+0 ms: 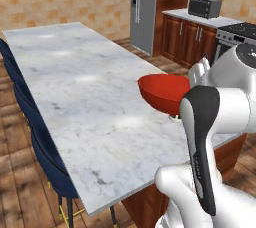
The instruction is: Clear the mugs and bowl far away from the sink.
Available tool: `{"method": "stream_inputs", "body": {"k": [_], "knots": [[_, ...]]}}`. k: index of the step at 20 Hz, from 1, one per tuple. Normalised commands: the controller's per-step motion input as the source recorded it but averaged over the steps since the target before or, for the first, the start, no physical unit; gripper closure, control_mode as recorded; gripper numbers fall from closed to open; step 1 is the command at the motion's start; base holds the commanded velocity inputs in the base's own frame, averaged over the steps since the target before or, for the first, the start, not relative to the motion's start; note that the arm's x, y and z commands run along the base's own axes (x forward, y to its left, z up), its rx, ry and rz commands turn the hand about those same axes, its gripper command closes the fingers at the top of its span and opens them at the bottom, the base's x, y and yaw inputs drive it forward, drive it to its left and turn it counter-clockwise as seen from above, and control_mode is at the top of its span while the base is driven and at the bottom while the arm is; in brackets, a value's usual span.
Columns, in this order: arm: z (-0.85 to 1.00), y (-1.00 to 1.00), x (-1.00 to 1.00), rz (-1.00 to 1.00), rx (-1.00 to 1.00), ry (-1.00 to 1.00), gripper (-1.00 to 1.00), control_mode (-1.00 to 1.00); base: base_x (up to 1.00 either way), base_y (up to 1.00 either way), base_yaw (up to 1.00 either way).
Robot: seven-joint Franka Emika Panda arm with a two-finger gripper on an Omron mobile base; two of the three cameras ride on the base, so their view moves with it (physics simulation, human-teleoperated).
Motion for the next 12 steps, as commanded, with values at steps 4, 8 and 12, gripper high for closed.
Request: {"method": "stream_inputs", "body": {"k": [4, 8, 12], "knots": [[-0.66, 0.72, 0.93, 0.01, -0.24, 0.18, 1.0, -1.0, 0.0, 0.0, 0.0], [-0.64, 0.11, 0.75, 0.08, -0.14, 0.27, 1.0, -1.0, 0.0, 0.0, 0.0], [-0.77, 0.0, 0.71, 0.09, -0.01, 0.29, 1.0, -1.0, 0.0, 0.0, 0.0]]}}
